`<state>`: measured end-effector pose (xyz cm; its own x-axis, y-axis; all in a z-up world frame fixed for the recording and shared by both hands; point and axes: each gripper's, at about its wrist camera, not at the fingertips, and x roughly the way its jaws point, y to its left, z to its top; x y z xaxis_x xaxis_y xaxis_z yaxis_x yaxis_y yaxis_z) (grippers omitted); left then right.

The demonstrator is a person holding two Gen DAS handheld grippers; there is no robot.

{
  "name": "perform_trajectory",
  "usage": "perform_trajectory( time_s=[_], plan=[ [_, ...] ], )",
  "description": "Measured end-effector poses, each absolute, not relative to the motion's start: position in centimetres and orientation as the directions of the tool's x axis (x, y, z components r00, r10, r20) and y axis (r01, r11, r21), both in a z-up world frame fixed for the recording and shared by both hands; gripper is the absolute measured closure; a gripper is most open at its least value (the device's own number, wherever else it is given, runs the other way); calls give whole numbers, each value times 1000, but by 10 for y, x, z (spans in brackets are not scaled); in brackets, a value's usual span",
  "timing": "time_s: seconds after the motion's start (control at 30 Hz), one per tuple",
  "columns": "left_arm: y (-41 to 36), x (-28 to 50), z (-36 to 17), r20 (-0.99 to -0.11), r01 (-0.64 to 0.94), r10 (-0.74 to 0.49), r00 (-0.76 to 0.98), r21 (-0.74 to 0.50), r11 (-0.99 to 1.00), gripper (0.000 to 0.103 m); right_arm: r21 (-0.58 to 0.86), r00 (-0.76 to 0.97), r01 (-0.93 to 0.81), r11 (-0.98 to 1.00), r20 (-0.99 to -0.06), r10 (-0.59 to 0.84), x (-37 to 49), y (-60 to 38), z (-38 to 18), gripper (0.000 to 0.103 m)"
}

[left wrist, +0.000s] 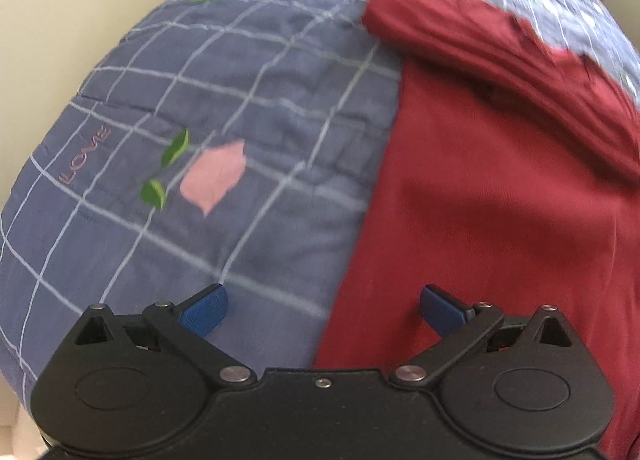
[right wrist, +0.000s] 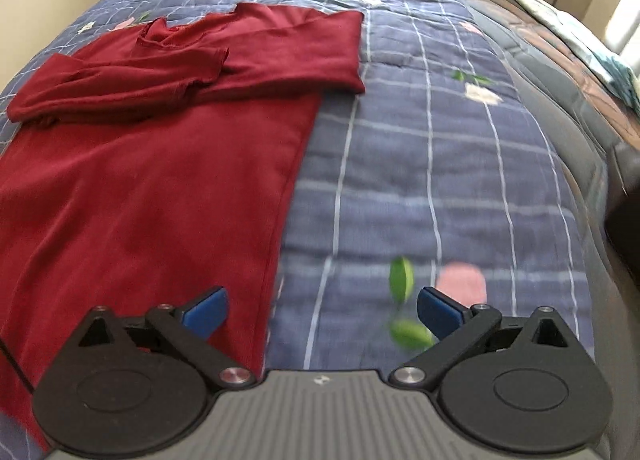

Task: Fold small clothes
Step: 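Open both grippers and lift them off the folded sweater, then grasp the sweater hem with the left gripper while the right gripper grasps it too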

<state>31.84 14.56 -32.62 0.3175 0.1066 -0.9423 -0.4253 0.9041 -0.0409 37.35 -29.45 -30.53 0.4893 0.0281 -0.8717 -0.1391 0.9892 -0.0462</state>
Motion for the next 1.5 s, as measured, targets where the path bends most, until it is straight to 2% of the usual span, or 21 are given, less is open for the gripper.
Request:
perform_trajectory(
  time_s=[0.27, 0.47, 0.53, 0.63, 0.7, 0.9, 1.0, 1.03, 1.1, 1.13, 1.2, 1.4, 1.5],
  plan=[
    [133, 284, -320, -933, -281, 120, 339, 21, 959, 1, -67, 505, -145, 987, -863, 15, 312, -274, -294, 0],
    [118, 256, -304, -922, -124, 74, 380, 28, 992, 1, -25, 533, -330, 944, -830, 164, 269, -242, -278, 0],
    [109, 248, -302, -916, -73, 78, 394, 53, 996, 1, -68, 531, -413, 908, -828, 180, 256, -227, -280, 0],
    [91, 235, -302, -888, 2, 116, 445, 130, 992, 1, -241, 572, -506, 828, -812, 114, 238, -203, -294, 0],
    [78, 226, -304, -856, 52, 135, 500, 185, 981, 1, -303, 590, -549, 779, -801, 104, 230, -196, -305, 0],
    [55, 216, -312, -837, 166, 124, 533, 247, 955, 1, -403, 681, -538, 740, -726, 100, 219, -190, -318, 2],
    [47, 215, -314, -834, 206, 108, 541, 255, 945, 1, -384, 693, -517, 765, -713, 110, 220, -192, -313, 21],
    [44, 214, -314, -832, 224, 100, 545, 259, 940, 1, -373, 693, -510, 775, -712, 114, 220, -194, -311, 24],
    [37, 214, -316, -828, 271, 78, 555, 269, 924, 1, -338, 684, -511, 791, -717, 136, 222, -196, -306, 42],
    [32, 214, -318, -827, 293, 70, 557, 275, 916, 1, -320, 677, -516, 795, -721, 149, 224, -197, -304, 47],
    [24, 213, -319, -826, 346, 41, 563, 281, 895, 1, -276, 657, -531, 801, -731, 184, 227, -199, -298, 66],
    [1, 209, -324, -812, 451, -40, 583, 283, 846, 1, -124, 620, -476, 871, -749, 233, 243, -202, -273, 87],
    [-9, 211, -330, -791, 454, -49, 610, 298, 840, 1, -55, 616, -438, 897, -746, 254, 256, -204, -259, 91]
  ],
)
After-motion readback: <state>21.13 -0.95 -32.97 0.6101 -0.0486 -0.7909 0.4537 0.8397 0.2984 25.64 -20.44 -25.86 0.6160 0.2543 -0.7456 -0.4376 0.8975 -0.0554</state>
